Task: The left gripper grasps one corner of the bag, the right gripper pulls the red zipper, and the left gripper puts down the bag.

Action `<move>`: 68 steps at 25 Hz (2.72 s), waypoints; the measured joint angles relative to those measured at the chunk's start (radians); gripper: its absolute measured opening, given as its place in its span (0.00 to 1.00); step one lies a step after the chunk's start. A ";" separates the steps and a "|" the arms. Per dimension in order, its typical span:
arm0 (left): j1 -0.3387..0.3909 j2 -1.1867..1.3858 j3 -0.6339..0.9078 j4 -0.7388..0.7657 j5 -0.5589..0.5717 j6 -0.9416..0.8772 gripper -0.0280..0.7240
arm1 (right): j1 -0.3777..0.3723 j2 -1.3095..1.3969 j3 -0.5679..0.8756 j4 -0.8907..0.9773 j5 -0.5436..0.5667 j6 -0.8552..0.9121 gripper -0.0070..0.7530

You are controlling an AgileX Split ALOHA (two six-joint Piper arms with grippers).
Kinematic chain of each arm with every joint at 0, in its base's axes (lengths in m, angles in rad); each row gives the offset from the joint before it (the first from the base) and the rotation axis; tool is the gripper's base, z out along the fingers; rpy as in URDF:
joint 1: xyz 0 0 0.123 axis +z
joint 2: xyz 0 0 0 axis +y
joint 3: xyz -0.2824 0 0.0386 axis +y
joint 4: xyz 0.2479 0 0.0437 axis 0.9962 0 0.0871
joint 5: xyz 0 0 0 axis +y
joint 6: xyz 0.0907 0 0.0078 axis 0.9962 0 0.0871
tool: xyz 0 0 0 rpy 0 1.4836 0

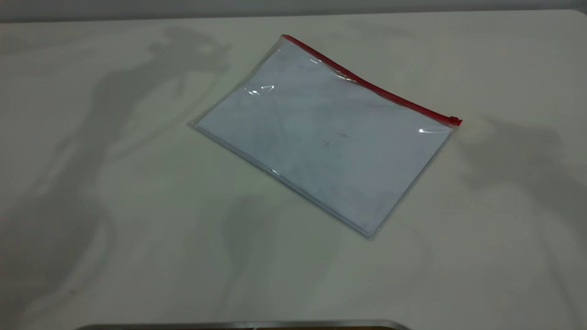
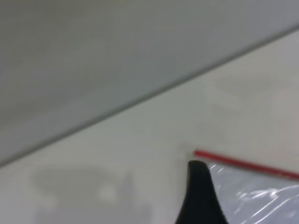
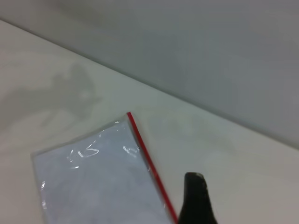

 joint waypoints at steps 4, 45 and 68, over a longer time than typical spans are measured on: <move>-0.020 -0.025 -0.001 -0.002 0.000 -0.001 0.82 | 0.000 -0.094 0.001 -0.142 0.100 0.174 0.78; -0.156 -1.493 1.518 0.472 0.000 -0.280 0.82 | 0.000 -0.929 0.159 -0.235 0.569 0.420 0.78; -0.157 -2.381 2.315 0.469 0.000 -0.287 0.82 | 0.060 -1.349 0.722 -0.479 0.497 0.494 0.78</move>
